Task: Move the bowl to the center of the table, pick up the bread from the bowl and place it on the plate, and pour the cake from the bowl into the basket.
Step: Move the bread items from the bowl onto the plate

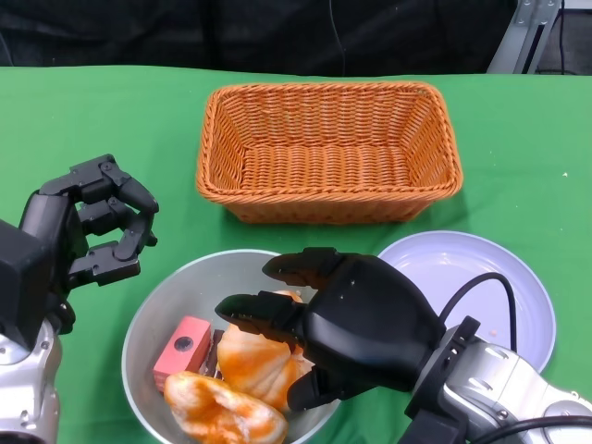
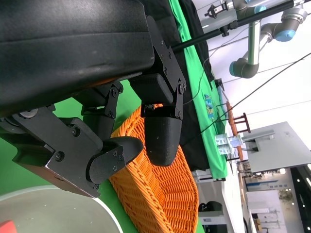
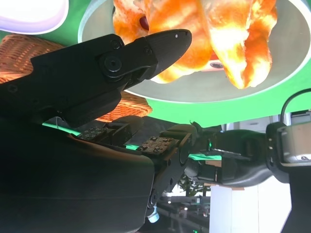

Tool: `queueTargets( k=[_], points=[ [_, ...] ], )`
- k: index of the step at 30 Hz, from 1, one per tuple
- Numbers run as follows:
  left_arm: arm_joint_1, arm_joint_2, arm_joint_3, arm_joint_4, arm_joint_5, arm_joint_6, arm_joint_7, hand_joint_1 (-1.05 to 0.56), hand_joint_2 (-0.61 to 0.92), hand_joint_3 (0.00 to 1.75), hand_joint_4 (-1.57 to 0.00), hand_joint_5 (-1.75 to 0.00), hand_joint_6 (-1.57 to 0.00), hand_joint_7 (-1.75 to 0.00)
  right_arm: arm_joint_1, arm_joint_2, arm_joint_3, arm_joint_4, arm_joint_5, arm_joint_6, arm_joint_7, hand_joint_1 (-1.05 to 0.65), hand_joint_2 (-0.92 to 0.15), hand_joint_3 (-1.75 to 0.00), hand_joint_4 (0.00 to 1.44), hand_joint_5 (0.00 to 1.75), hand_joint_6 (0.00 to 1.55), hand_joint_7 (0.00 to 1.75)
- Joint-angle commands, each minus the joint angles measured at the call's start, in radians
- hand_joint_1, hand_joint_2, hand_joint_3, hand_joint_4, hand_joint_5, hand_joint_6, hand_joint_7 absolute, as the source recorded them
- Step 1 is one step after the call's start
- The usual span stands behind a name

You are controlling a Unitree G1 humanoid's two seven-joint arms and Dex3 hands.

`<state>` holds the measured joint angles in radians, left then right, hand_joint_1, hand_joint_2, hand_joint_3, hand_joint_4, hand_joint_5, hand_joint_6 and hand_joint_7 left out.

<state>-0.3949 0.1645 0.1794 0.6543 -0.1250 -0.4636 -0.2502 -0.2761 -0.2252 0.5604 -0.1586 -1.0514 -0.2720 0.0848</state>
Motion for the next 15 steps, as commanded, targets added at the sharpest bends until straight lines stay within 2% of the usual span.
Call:
queueTargets(
  k=[1, 8, 15],
  points=[
    [0.011, 0.01, 0.011, -0.008, -0.019, -0.011, -0.006, -0.03, 0.57, 1.04, -0.76, -1.51, -0.86, -1.31, -0.01, 0.0, 0.014, 0.034, -0.015, 0.001, -0.035, -0.93, -0.92, -0.04, 0.53, 0.02, 0.52, 0.02],
    [0.019, 0.007, 0.003, -0.035, -0.027, -0.007, -0.007, -0.03, 0.56, 1.05, -0.78, -1.5, -0.86, -1.28, -0.014, -0.01, 0.044, 0.083, -0.074, 0.019, -0.057, -0.97, -0.92, -0.07, 0.55, 0.02, 0.52, 0.01],
    [0.025, 0.001, -0.01, -0.066, -0.019, 0.005, 0.009, -0.06, 0.52, 1.09, -0.79, -1.49, -0.87, -1.26, -0.005, -0.013, 0.051, 0.098, -0.082, 0.049, -0.026, -0.97, -0.92, -0.1, 0.55, 0.01, 0.54, 0.01]
  ],
)
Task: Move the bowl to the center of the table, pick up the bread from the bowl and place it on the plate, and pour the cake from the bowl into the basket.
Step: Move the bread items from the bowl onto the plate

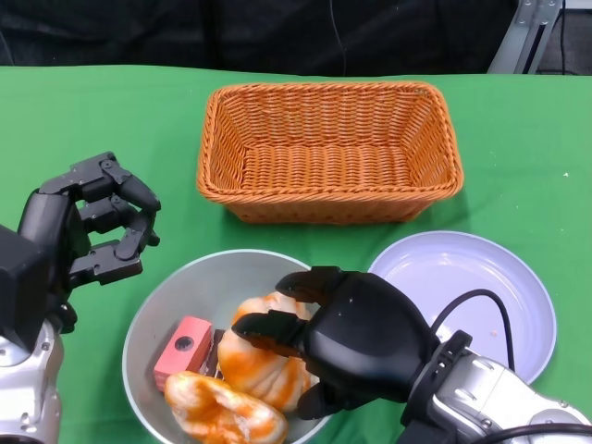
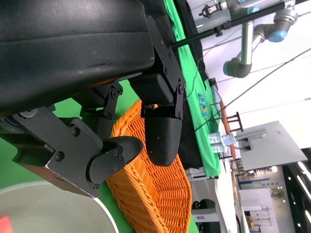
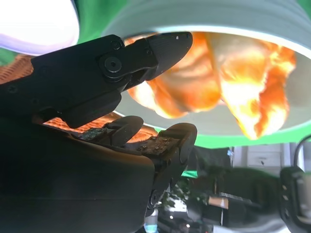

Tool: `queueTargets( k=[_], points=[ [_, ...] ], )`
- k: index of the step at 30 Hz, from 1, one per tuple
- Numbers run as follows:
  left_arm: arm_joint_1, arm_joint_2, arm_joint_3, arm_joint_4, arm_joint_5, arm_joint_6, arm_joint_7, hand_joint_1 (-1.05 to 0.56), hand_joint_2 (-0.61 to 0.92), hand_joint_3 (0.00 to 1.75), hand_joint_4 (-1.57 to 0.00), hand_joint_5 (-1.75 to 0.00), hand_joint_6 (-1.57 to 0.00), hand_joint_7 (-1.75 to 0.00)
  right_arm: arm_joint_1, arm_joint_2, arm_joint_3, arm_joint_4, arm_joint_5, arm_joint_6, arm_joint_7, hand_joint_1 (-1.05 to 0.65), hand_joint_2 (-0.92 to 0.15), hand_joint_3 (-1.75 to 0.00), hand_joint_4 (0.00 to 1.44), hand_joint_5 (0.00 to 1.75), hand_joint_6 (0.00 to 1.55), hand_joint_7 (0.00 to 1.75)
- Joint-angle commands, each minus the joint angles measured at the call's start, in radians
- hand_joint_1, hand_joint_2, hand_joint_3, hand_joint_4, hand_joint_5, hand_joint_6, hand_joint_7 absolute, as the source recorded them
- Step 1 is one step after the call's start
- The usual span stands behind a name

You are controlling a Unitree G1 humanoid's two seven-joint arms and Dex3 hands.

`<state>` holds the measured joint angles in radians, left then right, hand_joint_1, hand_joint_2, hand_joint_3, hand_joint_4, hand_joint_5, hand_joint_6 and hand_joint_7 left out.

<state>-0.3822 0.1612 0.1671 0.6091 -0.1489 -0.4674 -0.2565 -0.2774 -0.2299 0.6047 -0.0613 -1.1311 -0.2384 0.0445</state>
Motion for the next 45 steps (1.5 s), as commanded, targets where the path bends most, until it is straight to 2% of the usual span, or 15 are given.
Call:
queueTargets(
  k=[1, 7, 17, 26, 37, 40, 45],
  points=[
    [0.013, 0.003, 0.003, -0.028, 0.002, 0.013, 0.015, -0.06, 0.52, 1.09, -0.8, -1.48, -0.87, -1.25, -0.001, -0.006, 0.009, 0.003, -0.002, 0.022, 0.017, -0.97, -0.92, -0.1, 0.55, 0.01, 0.54, 0.01],
    [0.016, -0.001, 0.01, -0.057, -0.013, 0.024, 0.012, -0.03, 0.5, 1.13, -0.79, -1.52, -0.87, -1.28, -0.009, 0.0, 0.035, 0.026, -0.026, 0.061, 0.021, -0.95, -0.92, -0.06, 0.54, 0.01, 0.55, 0.0],
    [0.022, -0.009, 0.011, -0.087, -0.03, 0.043, 0.007, -0.01, 0.51, 1.13, -0.81, -1.5, -0.88, -1.25, -0.015, 0.005, 0.069, 0.056, -0.067, 0.109, 0.008, -0.95, -0.92, -0.1, 0.54, 0.0, 0.53, 0.0],
    [0.021, -0.014, 0.014, -0.088, -0.035, 0.044, 0.008, -0.01, 0.55, 1.06, -0.83, -1.48, -0.89, -1.23, -0.039, 0.033, 0.119, 0.119, -0.106, 0.169, -0.001, -0.94, -0.92, -0.12, 0.55, 0.01, 0.52, 0.0],
    [0.017, -0.014, 0.016, -0.078, -0.039, 0.035, 0.001, -0.01, 0.51, 1.12, -0.82, -1.49, -0.87, -1.25, -0.048, 0.046, 0.175, 0.177, -0.127, 0.21, -0.006, -0.92, -0.92, -0.11, 0.68, 0.07, 0.53, 0.01],
    [0.017, -0.013, 0.015, -0.078, -0.03, 0.033, 0.01, -0.01, 0.52, 1.12, -0.83, -1.49, -0.88, -1.25, -0.051, 0.044, 0.18, 0.185, -0.124, 0.213, -0.005, -0.91, -0.92, -0.1, 0.66, 0.05, 0.54, 0.01],
    [0.019, -0.012, 0.015, -0.081, -0.025, 0.041, 0.017, -0.01, 0.52, 1.12, -0.83, -1.49, -0.89, -1.25, -0.05, 0.04, 0.19, 0.183, -0.11, 0.213, 0.014, -0.83, -0.92, -0.1, 0.71, 0.07, 0.54, 0.02]
  ],
)
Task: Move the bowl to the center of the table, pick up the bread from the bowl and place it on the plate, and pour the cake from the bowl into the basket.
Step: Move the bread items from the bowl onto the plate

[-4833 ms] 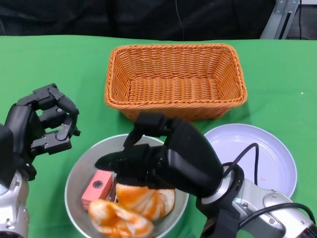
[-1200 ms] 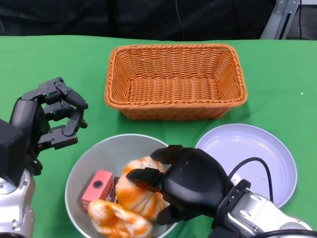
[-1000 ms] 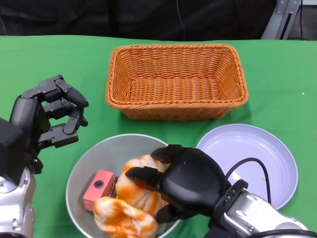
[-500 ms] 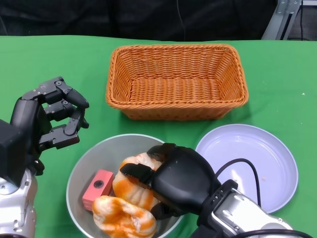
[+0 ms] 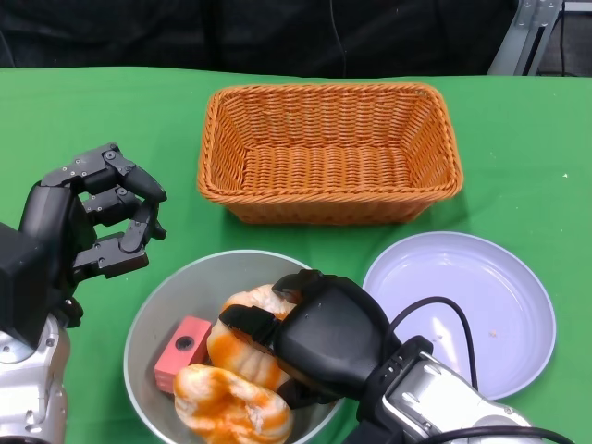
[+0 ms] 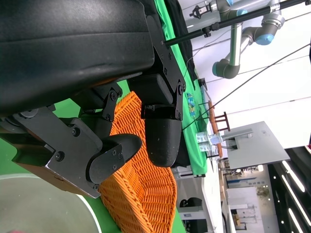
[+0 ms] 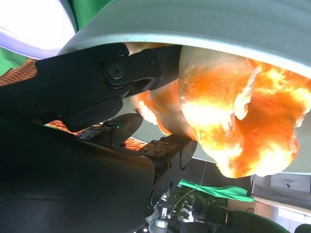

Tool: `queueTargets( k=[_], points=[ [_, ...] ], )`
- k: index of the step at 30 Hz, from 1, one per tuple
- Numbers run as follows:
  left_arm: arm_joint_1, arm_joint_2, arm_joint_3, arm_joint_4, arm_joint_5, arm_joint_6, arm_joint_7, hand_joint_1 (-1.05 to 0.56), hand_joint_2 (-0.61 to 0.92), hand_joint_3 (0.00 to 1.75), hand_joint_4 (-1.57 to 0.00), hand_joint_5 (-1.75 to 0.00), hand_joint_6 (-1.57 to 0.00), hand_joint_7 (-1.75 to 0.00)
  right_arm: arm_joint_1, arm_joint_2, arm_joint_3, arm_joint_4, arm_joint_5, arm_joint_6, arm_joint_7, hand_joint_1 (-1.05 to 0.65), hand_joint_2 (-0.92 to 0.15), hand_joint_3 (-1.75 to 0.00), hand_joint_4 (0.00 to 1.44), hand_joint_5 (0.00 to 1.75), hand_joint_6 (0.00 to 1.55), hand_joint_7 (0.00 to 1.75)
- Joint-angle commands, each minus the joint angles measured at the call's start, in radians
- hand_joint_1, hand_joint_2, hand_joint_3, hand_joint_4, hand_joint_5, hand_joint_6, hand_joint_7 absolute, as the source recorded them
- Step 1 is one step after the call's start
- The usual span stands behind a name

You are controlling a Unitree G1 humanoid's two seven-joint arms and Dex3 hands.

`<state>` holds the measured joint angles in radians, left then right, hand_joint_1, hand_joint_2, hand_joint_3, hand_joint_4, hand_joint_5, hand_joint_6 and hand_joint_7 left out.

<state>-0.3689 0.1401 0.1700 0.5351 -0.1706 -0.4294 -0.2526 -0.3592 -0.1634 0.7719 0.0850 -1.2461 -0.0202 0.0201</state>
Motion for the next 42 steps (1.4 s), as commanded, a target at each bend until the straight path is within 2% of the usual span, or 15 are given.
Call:
queueTargets(
  k=[1, 2, 4, 10, 14, 15, 19, 25, 27, 28, 30, 34, 37, 42],
  points=[
    [0.006, 0.009, 0.012, -0.008, -0.004, 0.005, 0.013, -0.01, 0.52, 1.12, -0.83, -1.49, -0.89, -1.25, 0.032, -0.027, 0.024, 0.039, 0.007, -0.007, 0.034, -0.83, -0.92, -0.1, 0.72, 0.08, 0.55, 0.02],
    [0.005, 0.008, 0.014, -0.006, -0.008, 0.003, 0.01, -0.01, 0.52, 1.12, -0.83, -1.49, -0.89, -1.25, 0.033, -0.027, 0.026, 0.047, 0.009, -0.013, 0.012, -0.82, -0.92, -0.09, 0.73, 0.08, 0.55, 0.02],
    [0.004, 0.006, 0.017, -0.002, -0.015, -0.003, 0.004, 0.0, 0.52, 1.12, -0.83, -1.49, -0.88, -1.25, 0.033, -0.029, 0.029, 0.063, 0.015, -0.025, -0.022, -0.73, -0.92, -0.08, 0.82, 0.12, 0.6, 0.03],
    [0.005, 0.004, 0.017, -0.005, -0.01, 0.002, 0.011, 0.0, 0.53, 1.09, -0.84, -1.48, -0.89, -1.24, 0.022, -0.024, 0.035, 0.114, 0.028, -0.043, -0.132, -0.48, -0.9, -0.01, 0.95, 0.11, 0.7, 0.03],
    [0.006, 0.004, 0.016, -0.006, -0.008, 0.001, 0.01, 0.0, 0.53, 1.09, -0.84, -1.48, -0.89, -1.24, 0.017, -0.019, 0.033, 0.139, 0.053, -0.058, -0.166, -0.4, -0.88, 0.0, 1.01, 0.1, 0.76, 0.03],
    [0.006, 0.004, 0.016, -0.005, -0.008, 0.002, 0.01, 0.0, 0.53, 1.09, -0.84, -1.48, -0.89, -1.25, 0.015, -0.018, 0.033, 0.145, 0.061, -0.064, -0.173, -0.35, -0.87, 0.0, 1.03, 0.1, 0.81, 0.05],
    [0.006, 0.004, 0.016, -0.005, -0.007, 0.002, 0.009, 0.0, 0.52, 1.1, -0.83, -1.48, -0.89, -1.24, 0.01, -0.019, 0.035, 0.156, 0.075, -0.07, -0.186, -0.32, -0.87, 0.0, 1.05, 0.08, 0.86, 0.04],
    [0.009, 0.003, 0.014, -0.007, 0.001, -0.002, 0.016, -0.01, 0.51, 1.12, -0.82, -1.49, -0.88, -1.25, -0.013, -0.006, 0.023, 0.226, 0.12, -0.138, -0.343, -0.31, -0.86, 0.0, 1.21, 0.17, 1.03, 0.09],
    [0.009, 0.004, 0.013, -0.004, 0.002, -0.004, 0.015, -0.01, 0.51, 1.12, -0.82, -1.49, -0.88, -1.25, -0.02, -0.001, 0.019, 0.25, 0.135, -0.162, -0.388, -0.31, -0.87, 0.0, 1.14, 0.39, 1.08, 0.05],
    [0.008, 0.003, 0.014, -0.003, 0.0, -0.003, 0.013, -0.01, 0.51, 1.13, -0.82, -1.49, -0.88, -1.26, -0.022, 0.0, 0.018, 0.258, 0.142, -0.17, -0.402, -0.32, -0.89, 0.0, 1.05, 0.6, 1.09, 0.03],
    [0.007, 0.005, 0.013, 0.004, 0.0, -0.007, 0.008, 0.0, 0.51, 1.14, -0.81, -1.49, -0.88, -1.26, -0.024, 0.005, 0.011, 0.274, 0.16, -0.191, -0.439, -0.31, -0.89, 0.0, 0.99, 0.77, 1.11, 0.02],
    [0.007, 0.007, 0.013, 0.006, 0.004, -0.011, 0.009, -0.01, 0.51, 1.13, -0.81, -1.5, -0.88, -1.27, -0.039, 0.008, 0.002, 0.305, 0.172, -0.226, -0.51, -0.32, -0.91, 0.0, 0.91, 0.97, 1.12, 0.01],
    [0.005, 0.008, 0.012, 0.012, 0.01, -0.014, 0.015, -0.01, 0.5, 1.15, -0.81, -1.5, -0.88, -1.27, -0.051, 0.01, -0.008, 0.326, 0.184, -0.258, -0.555, -0.31, -0.91, 0.0, 0.88, 1.06, 1.13, 0.01],
    [0.003, 0.009, 0.014, 0.021, 0.016, -0.021, 0.019, -0.01, 0.49, 1.17, -0.81, -1.49, -0.87, -1.27, -0.058, -0.002, -0.035, 0.308, 0.232, -0.309, -0.53, -0.31, -0.86, 0.0, 0.84, 1.08, 1.13, 0.01]
  ],
)
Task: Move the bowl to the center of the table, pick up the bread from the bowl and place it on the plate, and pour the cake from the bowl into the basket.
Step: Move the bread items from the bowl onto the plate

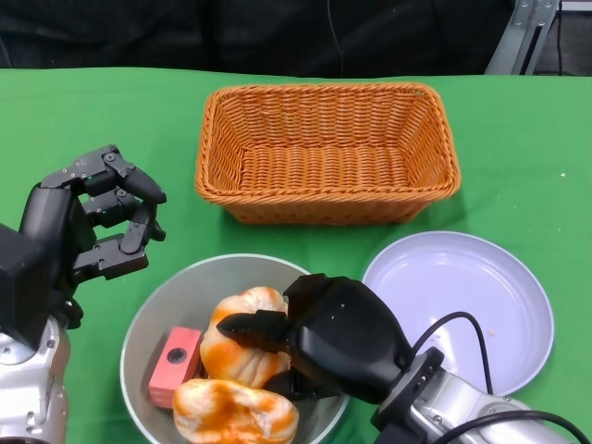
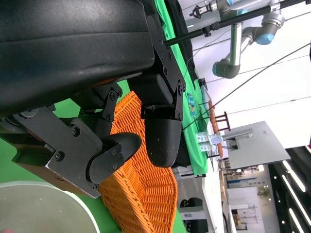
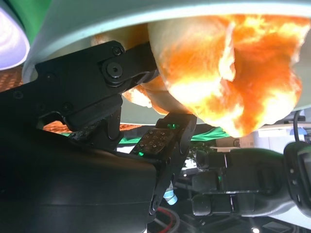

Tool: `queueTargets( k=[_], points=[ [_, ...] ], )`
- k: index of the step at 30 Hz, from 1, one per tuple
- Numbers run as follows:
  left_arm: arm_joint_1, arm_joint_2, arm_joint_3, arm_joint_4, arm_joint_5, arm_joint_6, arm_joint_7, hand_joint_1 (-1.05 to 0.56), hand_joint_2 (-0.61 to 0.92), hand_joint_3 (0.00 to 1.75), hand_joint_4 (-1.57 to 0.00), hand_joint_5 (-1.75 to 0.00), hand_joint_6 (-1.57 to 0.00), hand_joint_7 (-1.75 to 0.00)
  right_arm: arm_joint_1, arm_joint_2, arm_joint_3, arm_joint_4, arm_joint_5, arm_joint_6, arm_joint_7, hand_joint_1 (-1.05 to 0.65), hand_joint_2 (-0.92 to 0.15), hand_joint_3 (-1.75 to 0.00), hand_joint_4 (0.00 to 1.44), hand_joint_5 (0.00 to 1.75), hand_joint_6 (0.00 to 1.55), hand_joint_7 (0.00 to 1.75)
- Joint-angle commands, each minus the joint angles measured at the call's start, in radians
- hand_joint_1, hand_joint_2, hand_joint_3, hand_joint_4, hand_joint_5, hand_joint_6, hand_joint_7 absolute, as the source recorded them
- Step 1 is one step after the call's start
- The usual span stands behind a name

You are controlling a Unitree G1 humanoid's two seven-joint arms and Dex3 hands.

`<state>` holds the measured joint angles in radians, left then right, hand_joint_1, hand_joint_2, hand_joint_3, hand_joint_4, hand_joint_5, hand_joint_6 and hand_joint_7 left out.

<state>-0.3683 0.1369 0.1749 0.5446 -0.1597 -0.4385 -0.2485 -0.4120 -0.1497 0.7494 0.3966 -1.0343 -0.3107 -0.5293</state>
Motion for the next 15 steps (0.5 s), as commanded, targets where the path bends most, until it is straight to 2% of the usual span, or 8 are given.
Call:
queueTargets(
  k=[1, 4, 8, 13, 15],
  points=[
    [0.002, 0.012, 0.01, 0.012, 0.004, -0.011, 0.014, -0.01, 0.49, 1.17, -0.81, -1.49, -0.87, -1.27, -0.005, -0.018, -0.017, -0.01, 0.028, -0.023, 0.03, -0.31, -0.86, 0.0, 0.84, 1.08, 1.14, 0.01],
    [0.001, 0.009, 0.01, 0.015, 0.0, -0.013, 0.013, -0.01, 0.49, 1.17, -0.81, -1.49, -0.88, -1.26, -0.005, -0.025, -0.033, -0.027, 0.049, -0.038, 0.045, -0.28, -0.84, 0.0, 0.79, 1.18, 1.15, 0.02],
    [0.001, 0.011, 0.009, 0.015, 0.005, -0.012, 0.017, -0.01, 0.49, 1.16, -0.81, -1.48, -0.88, -1.25, -0.004, -0.033, -0.056, -0.051, 0.064, -0.049, 0.072, -0.27, -0.9, -0.02, 0.81, 1.03, 1.13, 0.01],
    [-0.003, 0.013, 0.009, 0.029, 0.009, -0.021, 0.02, -0.02, 0.51, 1.14, -0.81, -1.48, -0.88, -1.25, -0.016, -0.038, -0.072, -0.052, 0.055, -0.061, 0.054, -0.3, -0.92, -0.07, 0.8, 1.11, 1.13, 0.01],
    [-0.002, 0.015, 0.008, 0.03, 0.012, -0.02, 0.021, -0.02, 0.52, 1.13, -0.81, -1.48, -0.88, -1.25, -0.017, -0.036, -0.079, -0.052, 0.054, -0.065, 0.053, -0.31, -0.92, -0.06, 0.75, 1.23, 1.14, 0.02]
  ],
)
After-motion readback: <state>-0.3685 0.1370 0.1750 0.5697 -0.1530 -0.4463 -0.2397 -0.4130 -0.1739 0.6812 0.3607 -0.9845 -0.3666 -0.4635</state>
